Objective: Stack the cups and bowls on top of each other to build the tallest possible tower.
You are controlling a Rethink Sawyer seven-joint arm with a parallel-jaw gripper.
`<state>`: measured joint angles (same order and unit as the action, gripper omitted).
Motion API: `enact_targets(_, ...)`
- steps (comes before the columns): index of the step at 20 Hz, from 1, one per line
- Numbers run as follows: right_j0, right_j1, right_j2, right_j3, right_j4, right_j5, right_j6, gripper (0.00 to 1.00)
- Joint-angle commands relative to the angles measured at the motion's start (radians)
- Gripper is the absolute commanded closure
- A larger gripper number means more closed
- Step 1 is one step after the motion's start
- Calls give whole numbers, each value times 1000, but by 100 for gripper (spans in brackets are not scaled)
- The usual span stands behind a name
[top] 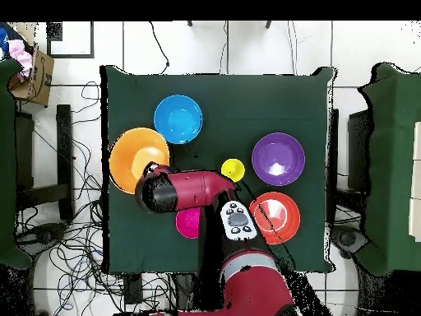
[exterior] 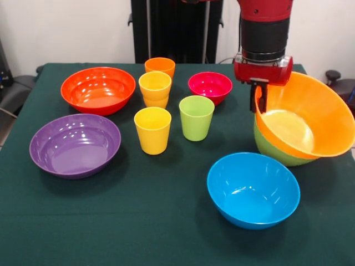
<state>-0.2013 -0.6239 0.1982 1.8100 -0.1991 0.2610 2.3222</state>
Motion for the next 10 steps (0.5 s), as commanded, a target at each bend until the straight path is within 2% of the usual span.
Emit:
enact_targets(1, 6, 38, 33, -76, -88, -63, -24, 0)
enact_targets(10, 11, 37, 17, -87, -111, -48, -30, 0)
